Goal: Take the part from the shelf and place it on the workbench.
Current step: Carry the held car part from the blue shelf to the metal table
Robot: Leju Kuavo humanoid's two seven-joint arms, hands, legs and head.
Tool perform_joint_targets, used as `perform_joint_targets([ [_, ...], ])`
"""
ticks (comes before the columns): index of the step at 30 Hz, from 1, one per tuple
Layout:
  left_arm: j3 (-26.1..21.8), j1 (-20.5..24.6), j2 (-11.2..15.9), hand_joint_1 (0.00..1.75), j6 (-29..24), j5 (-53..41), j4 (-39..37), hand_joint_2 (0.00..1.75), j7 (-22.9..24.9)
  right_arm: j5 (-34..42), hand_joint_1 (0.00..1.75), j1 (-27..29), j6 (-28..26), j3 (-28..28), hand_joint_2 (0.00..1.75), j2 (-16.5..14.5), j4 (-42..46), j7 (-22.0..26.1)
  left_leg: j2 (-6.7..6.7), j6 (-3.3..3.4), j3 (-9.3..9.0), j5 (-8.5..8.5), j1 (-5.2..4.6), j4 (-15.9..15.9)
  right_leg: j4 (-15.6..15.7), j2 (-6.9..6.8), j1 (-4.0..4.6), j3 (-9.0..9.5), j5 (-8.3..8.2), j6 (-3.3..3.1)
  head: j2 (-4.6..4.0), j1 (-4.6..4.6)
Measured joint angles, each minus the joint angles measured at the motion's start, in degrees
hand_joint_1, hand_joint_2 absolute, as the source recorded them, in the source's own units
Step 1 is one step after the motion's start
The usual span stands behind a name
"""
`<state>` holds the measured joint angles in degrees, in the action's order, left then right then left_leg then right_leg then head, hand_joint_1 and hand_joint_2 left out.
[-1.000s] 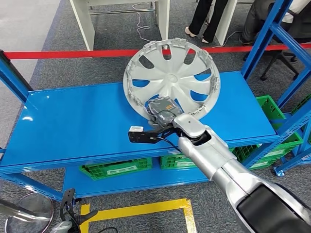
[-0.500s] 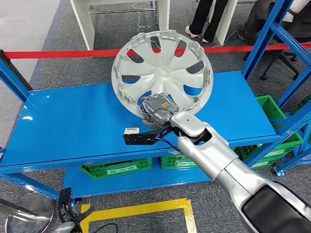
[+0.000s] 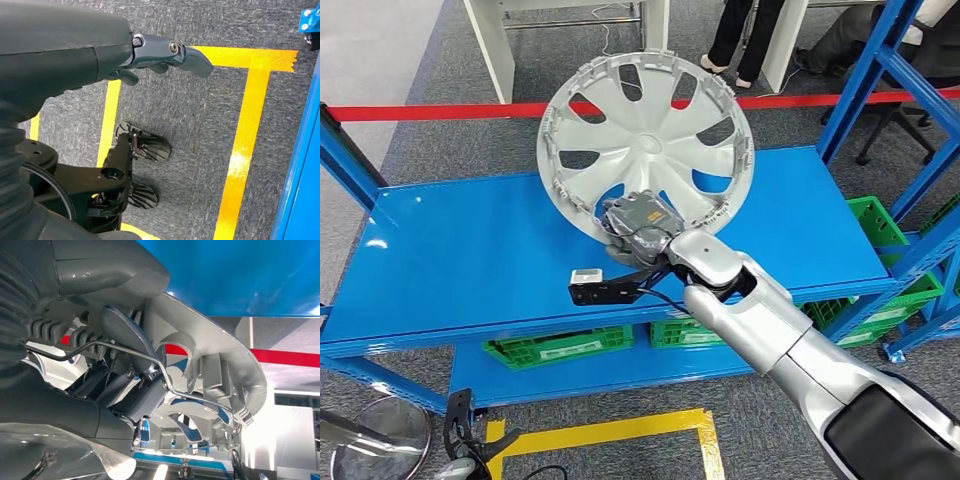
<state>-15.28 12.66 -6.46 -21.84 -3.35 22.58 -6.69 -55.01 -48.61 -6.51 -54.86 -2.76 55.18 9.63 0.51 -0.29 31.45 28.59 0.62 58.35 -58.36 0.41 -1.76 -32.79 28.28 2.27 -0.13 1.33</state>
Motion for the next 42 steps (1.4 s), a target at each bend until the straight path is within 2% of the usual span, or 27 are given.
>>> perform_joint_targets([
  [6,-0.2,0.0,0.0,0.0,0.5,0.5,0.0,1.75,0.0,1.0,1.75,0.6,0.0,0.0,1.75,0.1,0.2,0.5,-0.02,0.43,0.34,0.22,-0.15,0.6,0.2,-0.02,-0.19,0.0,-0.23,0.39,0.0,-0.01],
  [9,-0.2,0.1,0.0,0.0,0.5,0.5,0.0,1.75,-0.1,1.1,1.75,0.7,-0.1,0.0,1.75,0.2,0.5,0.6,0.22,1.35,-0.2,-0.4,0.09,-0.6,-0.2,-0.04,-0.07,-0.44,0.2,0.88,0.0,0.09],
  [10,-0.2,0.1,0.0,0.0,0.5,0.5,0.0,1.75,-0.1,1.1,1.75,0.7,-0.2,0.0,1.75,0.2,0.6,0.6,0.32,1.68,-0.47,-0.68,0.24,-1.1,-1.9,-0.09,0.01,-1.4,1.1,0.9,0.0,0.19],
  [11,-0.2,0.2,-0.1,0.0,0.5,0.5,0.0,1.75,-0.2,1.2,1.75,0.7,-0.3,0.0,1.75,0.3,0.7,0.6,0.45,1.88,-0.69,-0.88,0.36,-1.3,-4.9,-0.15,0.05,-3.05,2.49,0.85,0.0,0.26],
  [13,-0.2,0.1,-0.1,0.0,0.5,0.5,0.0,1.75,-0.2,1.2,1.75,0.9,-0.4,0.0,1.75,0.4,0.7,0.7,0.47,2.01,-0.71,-0.96,0.33,-1.3,-12.5,-0.18,0.11,-7.22,5.0,0.85,0.0,0.32],
  [14,-0.2,0.1,-0.2,0.0,0.5,0.5,0.0,1.75,-0.2,1.2,1.75,1.1,-0.4,0.0,1.75,0.5,0.7,0.7,0.45,2.01,-0.72,-0.93,0.31,-1.2,-14.9,-0.19,0.11,-8.82,5.11,0.86,0.0,0.31],
  [15,-0.2,0.1,-0.2,0.0,0.5,0.5,0.0,1.75,-0.2,1.2,1.75,1.2,-0.4,-0.1,1.75,0.6,0.7,0.7,0.41,1.95,-0.73,-0.82,0.31,-1.1,-15.3,-0.21,0.11,-9.53,4.07,0.83,0.0,0.33],
  [16,-0.2,0.1,-0.2,0.0,0.5,0.5,0.0,1.75,-0.2,1.3,1.75,1.3,-0.4,-0.1,1.75,0.7,0.7,0.7,0.34,1.82,-0.76,-0.62,0.33,-0.9,-13.3,-0.26,0.1,-9.17,1.92,0.75,0.0,0.32],
  [17,-0.2,0.1,-0.2,0.0,0.5,0.5,0.0,1.75,-0.2,1.3,1.75,1.3,-0.4,-0.1,1.75,0.8,0.7,0.7,0.3,1.61,-0.77,-0.29,0.37,-0.6,-9.8,-0.38,0.09,-8.07,-0.55,0.64,0.0,0.34],
  [18,-0.2,0.1,-0.3,0.0,0.5,0.5,0.0,1.75,-0.2,1.4,1.75,1.4,-0.4,-0.1,1.75,0.9,0.7,0.7,0.27,1.31,-0.6,0.08,0.3,-0.2,-6.6,-0.49,0.23,-6.57,-2.24,0.49,0.0,0.34],
  [19,-0.2,0.1,-0.3,0.0,0.5,0.5,0.0,1.75,-0.2,1.5,1.75,1.5,-0.5,0.0,1.75,0.9,0.7,0.7,0.26,0.98,-0.37,0.36,0.21,0.2,-4.1,-0.56,0.38,-5.36,-3.22,0.3,0.01,0.35],
  [21,-0.3,0.0,-0.3,0.0,0.5,0.4,0.0,1.75,-0.1,1.5,1.75,1.9,-0.6,-0.1,1.75,1.1,0.6,0.9,0.29,0.46,0.1,0.55,0.05,0.7,-2.7,-0.5,0.64,-4.41,-3.02,-0.13,0.01,0.38],
  [23,-0.3,0.0,-0.3,0.0,0.5,0.4,0.0,1.75,0.0,1.6,1.75,2.1,-0.7,0.0,1.75,1.2,0.6,1.0,0.28,-0.01,0.27,0.76,0.13,1.0,-2.3,-0.37,0.48,-4.6,-2.78,-0.68,0.0,0.37],
  [24,-0.3,0.0,-0.3,0.0,0.5,0.4,0.0,1.75,0.0,1.6,1.75,2.2,-0.7,0.0,1.75,1.2,0.5,1.0,0.24,-0.29,0.51,1.44,0.16,1.6,-2.2,-0.35,0.35,-4.63,-2.69,-1.05,0.0,0.33],
  [25,-0.3,0.0,-0.2,0.0,0.5,0.4,0.0,1.75,0.0,1.7,1.75,2.2,-0.8,0.0,1.75,1.2,0.5,1.0,0.18,-0.55,1.1,2.81,0.2,3.1,-2.0,-0.34,0.22,-4.68,-2.69,-1.37,0.0,0.24],
  [26,-0.3,0.1,-0.2,0.0,0.5,0.4,0.0,1.75,0.0,1.7,1.75,2.3,-0.8,0.0,1.75,1.2,0.4,1.0,0.11,-0.77,2.11,4.74,0.24,5.9,-1.9,-0.34,0.14,-4.77,-2.76,-1.67,0.0,0.17],
  [28,-0.4,0.0,-0.2,0.0,0.5,0.4,0.0,1.75,0.0,1.7,1.75,2.4,-0.9,0.0,1.75,1.2,0.3,1.1,-0.01,-0.95,4.92,8.6,0.27,13.4,-1.9,-0.34,0.24,-5.03,-2.97,-2.05,0.0,0.05],
  [29,-0.4,0.0,-0.2,0.0,0.5,0.4,0.0,1.75,0.1,1.7,1.75,2.6,-1.0,0.0,1.75,1.2,0.2,1.2,-0.04,-0.96,5.88,9.43,0.28,16.2,-1.9,-0.34,0.29,-5.16,-3.11,-2.14,0.0,0.04],
  [30,-0.4,-0.1,-0.2,0.0,0.5,0.4,0.0,1.75,0.1,1.7,1.75,2.7,-1.0,0.0,1.75,1.2,0.1,1.2,-0.07,-0.93,6.04,9.13,0.28,17.1,-1.9,-0.33,0.33,-5.3,-3.27,-2.16,0.0,0.04],
  [31,-0.4,-0.1,-0.2,0.0,0.5,0.4,0.0,1.75,0.1,1.7,1.75,2.7,-1.0,0.0,1.75,1.2,0.1,1.2,-0.08,-0.86,5.19,7.73,0.28,15.7,-1.9,-0.32,0.33,-5.43,-3.46,-2.11,0.0,0.04],
  [33,-0.4,0.0,-0.1,0.0,0.5,0.4,0.0,1.75,0.1,1.7,1.75,2.8,-1.0,0.0,1.75,1.2,0.0,1.2,-0.17,-0.66,1.53,3.94,0.31,8.5,-2.0,-0.27,0.3,-5.69,-3.92,-1.77,0.0,0.04],
  [34,-0.4,0.0,-0.1,0.0,0.5,0.4,0.0,1.75,0.1,1.7,1.75,2.8,-1.0,0.0,1.75,1.2,0.0,1.2,-0.32,-0.56,-0.23,2.7,0.24,4.9,-2.0,-0.21,0.35,-5.86,-4.19,-1.49,0.0,0.04],
  [36,-0.4,0.1,-0.1,0.0,0.5,0.4,0.0,1.75,0.1,1.7,1.75,2.7,-1.0,0.0,1.75,1.2,0.0,1.2,-0.6,-0.43,-1.94,2.09,0.09,1.4,-2.0,-0.12,0.48,-6.13,-4.57,-1.06,0.0,0.05],
  [40,-0.4,0.1,-0.1,0.0,0.5,0.4,0.0,1.75,0.1,1.7,1.75,2.7,-1.0,0.0,1.75,1.2,0.0,1.3,-0.69,-0.36,-1.95,1.99,-0.01,1.1,-1.9,-0.09,0.53,-6.24,-4.86,-0.85,0.0,0.07],
  [41,-0.4,0.0,-0.1,0.0,0.5,0.4,0.0,1.75,0.1,1.7,1.75,2.7,-1.0,0.0,1.75,1.2,0.0,1.3,-0.7,-0.15,-1.68,1.81,-0.06,1.1,-1.7,-0.1,0.53,-6.3,-5.31,-0.58,0.0,0.07],
  [42,-0.4,0.0,-0.2,0.0,0.6,0.4,0.0,1.75,0.1,1.7,1.75,2.7,-1.0,0.0,1.75,1.2,0.0,1.3,-0.58,0.45,-0.84,1.05,-0.05,1.0,-3.2,-0.18,0.52,-7.14,-3.84,-0.21,0.0,0.11],
])
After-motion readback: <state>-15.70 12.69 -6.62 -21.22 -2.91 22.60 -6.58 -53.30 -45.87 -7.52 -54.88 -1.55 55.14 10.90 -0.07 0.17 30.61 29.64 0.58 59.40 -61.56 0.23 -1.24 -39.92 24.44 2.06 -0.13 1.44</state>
